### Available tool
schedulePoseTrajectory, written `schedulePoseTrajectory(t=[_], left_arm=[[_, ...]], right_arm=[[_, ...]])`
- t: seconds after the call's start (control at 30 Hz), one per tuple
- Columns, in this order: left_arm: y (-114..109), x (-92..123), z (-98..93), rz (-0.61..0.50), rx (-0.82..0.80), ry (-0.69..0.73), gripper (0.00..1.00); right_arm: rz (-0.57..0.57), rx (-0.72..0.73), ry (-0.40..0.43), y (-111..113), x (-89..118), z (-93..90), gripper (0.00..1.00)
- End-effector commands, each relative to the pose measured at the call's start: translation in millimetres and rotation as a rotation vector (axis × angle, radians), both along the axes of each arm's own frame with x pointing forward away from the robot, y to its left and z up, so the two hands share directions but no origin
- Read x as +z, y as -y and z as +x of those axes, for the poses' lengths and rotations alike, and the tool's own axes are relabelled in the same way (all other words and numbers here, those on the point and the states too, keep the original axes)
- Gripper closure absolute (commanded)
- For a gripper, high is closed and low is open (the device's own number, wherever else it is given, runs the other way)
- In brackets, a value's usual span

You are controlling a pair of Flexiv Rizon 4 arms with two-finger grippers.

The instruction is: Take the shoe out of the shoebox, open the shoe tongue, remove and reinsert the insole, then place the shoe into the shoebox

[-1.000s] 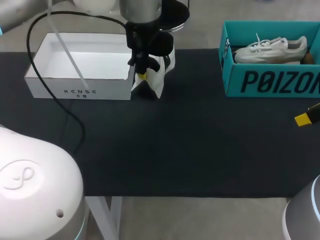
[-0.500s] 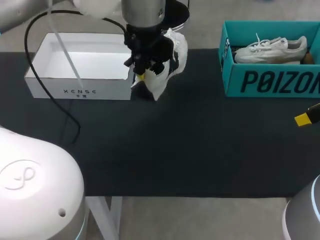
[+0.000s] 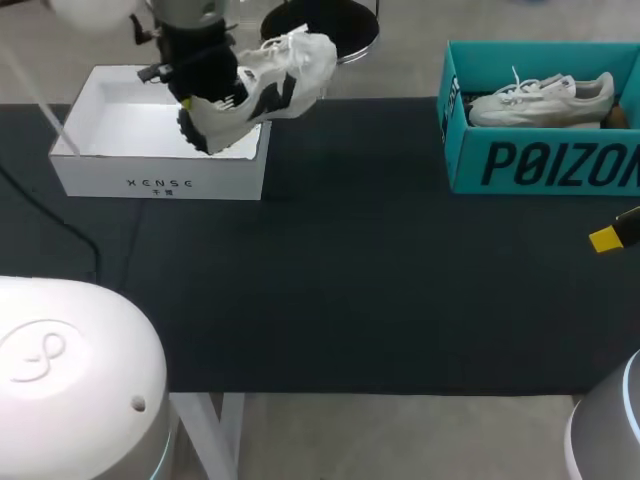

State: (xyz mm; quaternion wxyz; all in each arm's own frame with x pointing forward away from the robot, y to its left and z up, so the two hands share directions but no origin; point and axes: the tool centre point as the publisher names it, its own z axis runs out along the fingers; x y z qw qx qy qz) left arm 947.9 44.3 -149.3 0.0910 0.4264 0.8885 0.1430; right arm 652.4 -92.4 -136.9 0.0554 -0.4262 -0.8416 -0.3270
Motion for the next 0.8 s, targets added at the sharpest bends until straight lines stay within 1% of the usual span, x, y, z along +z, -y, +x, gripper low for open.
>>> schedulePoseTrajectory(t=[0.03,0.1,0.13,0.8], left_arm=[[-52,7,7.4,-0.114,-0.048,0.095,1.0],[-66,9,15.5,-0.09,0.004,0.09,1.0],[-69,9,18.8,-0.084,0.036,0.091,1.0],[-69,9,18.8,-0.084,0.036,0.091,1.0]], right_arm=[[0.019,-0.023,0.034,1,-3,-10.8,0.0],[0.019,-0.023,0.034,1,-3,-10.8,0.0],[0.019,-0.023,0.034,1,-3,-10.8,0.0],[0.019,-0.023,0.034,1,-3,-10.8,0.0]])
